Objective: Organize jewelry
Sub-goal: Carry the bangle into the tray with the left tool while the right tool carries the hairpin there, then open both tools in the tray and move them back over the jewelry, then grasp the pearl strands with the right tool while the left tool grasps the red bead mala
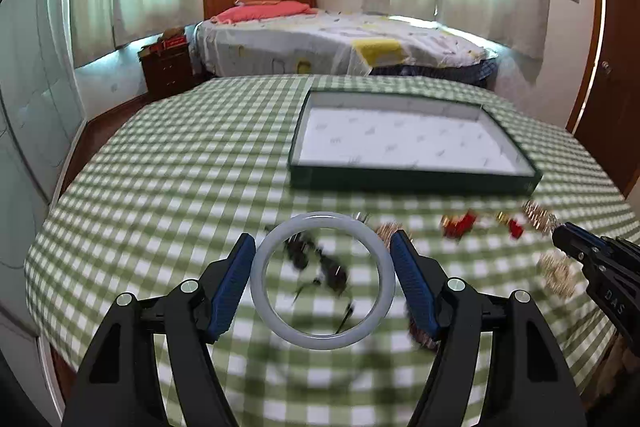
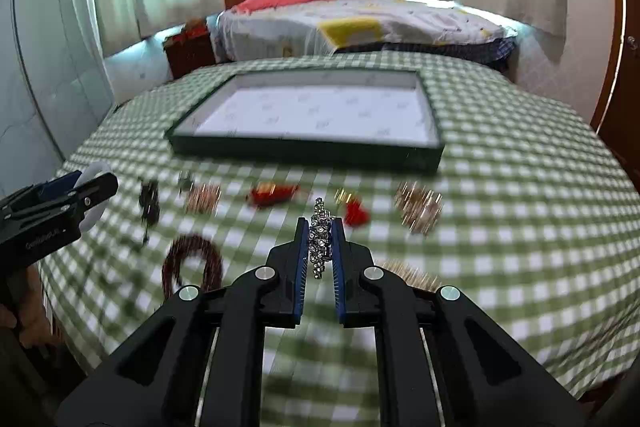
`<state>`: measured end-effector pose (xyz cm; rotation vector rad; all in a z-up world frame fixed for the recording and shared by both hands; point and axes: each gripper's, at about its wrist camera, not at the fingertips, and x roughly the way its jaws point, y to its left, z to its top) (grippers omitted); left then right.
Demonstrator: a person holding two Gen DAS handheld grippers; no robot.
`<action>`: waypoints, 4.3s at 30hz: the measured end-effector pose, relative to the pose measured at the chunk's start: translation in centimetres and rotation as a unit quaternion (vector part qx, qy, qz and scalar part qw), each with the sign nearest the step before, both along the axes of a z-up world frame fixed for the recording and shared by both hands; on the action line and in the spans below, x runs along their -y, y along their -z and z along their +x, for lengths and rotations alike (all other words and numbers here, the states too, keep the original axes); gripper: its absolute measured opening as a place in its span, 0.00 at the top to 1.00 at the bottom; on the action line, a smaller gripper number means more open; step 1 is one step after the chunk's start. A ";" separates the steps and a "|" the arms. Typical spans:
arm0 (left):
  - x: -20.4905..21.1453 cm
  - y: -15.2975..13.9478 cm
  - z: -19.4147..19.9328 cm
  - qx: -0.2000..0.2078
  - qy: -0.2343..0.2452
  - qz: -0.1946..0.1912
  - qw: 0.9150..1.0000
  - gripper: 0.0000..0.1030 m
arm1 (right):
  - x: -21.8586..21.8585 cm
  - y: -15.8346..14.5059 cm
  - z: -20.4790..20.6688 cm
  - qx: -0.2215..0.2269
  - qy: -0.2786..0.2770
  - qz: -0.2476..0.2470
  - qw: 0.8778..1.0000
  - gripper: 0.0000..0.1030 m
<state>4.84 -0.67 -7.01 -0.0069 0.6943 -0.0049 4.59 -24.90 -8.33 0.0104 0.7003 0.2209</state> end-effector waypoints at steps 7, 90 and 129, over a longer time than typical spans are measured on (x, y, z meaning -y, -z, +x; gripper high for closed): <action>1.9 -2.4 4.9 0.028 0.022 -0.007 0.999 0.34 | 2.1 -2.4 5.4 0.022 0.027 0.014 0.999 0.89; 5.1 5.2 -0.6 -0.029 0.028 -0.021 0.999 0.20 | 3.5 6.4 -0.7 -0.022 0.051 -0.048 0.997 0.71; 6.5 6.7 -0.4 -0.065 0.073 -0.018 0.995 0.64 | 3.2 6.2 -0.7 -0.020 0.037 -0.038 0.998 0.80</action>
